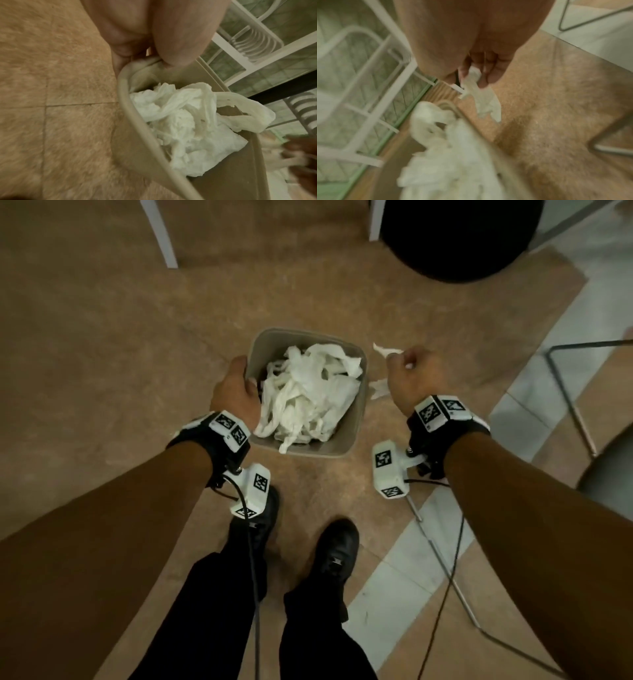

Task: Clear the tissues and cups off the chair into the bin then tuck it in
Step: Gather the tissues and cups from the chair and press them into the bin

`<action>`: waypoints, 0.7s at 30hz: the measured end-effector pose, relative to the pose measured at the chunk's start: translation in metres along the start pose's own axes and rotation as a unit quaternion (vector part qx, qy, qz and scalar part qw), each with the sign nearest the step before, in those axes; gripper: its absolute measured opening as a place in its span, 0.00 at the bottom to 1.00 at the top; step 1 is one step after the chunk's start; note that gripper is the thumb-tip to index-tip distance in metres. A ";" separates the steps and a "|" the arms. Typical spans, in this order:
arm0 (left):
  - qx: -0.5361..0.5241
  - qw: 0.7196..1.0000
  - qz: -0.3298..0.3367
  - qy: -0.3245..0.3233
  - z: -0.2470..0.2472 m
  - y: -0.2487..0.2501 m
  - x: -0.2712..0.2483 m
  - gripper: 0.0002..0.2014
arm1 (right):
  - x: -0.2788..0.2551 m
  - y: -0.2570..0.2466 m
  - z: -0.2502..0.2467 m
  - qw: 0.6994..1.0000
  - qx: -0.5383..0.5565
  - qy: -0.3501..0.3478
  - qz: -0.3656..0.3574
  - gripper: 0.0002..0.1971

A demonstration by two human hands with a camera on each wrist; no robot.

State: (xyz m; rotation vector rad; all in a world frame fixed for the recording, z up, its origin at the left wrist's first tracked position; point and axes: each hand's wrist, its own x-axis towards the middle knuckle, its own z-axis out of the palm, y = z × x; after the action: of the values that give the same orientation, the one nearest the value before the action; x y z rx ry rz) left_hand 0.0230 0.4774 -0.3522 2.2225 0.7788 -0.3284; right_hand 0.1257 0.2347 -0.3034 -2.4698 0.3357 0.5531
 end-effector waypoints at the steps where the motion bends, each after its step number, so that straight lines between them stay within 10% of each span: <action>1: -0.003 1.000 -0.004 -0.017 0.004 0.004 -0.010 0.18 | -0.016 -0.008 -0.010 0.999 0.035 0.027 0.000 0.10; 11: -0.009 0.984 0.040 -0.172 0.068 0.025 -0.072 0.17 | -0.105 0.042 0.039 0.950 -0.067 -0.302 0.050 0.17; 15: 0.004 0.978 0.053 -0.200 0.085 0.035 -0.084 0.19 | -0.123 0.077 0.050 0.952 -0.087 -0.280 0.090 0.33; 21: 0.125 0.962 0.033 -0.242 0.081 0.067 -0.098 0.23 | -0.147 0.088 0.007 0.964 -0.030 -0.243 0.103 0.27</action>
State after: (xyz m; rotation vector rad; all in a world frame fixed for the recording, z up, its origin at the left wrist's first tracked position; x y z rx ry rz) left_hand -0.0117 0.3398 -0.3257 2.2501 0.4121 -0.9402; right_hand -0.0375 0.1844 -0.2838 -2.2682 0.3787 1.2399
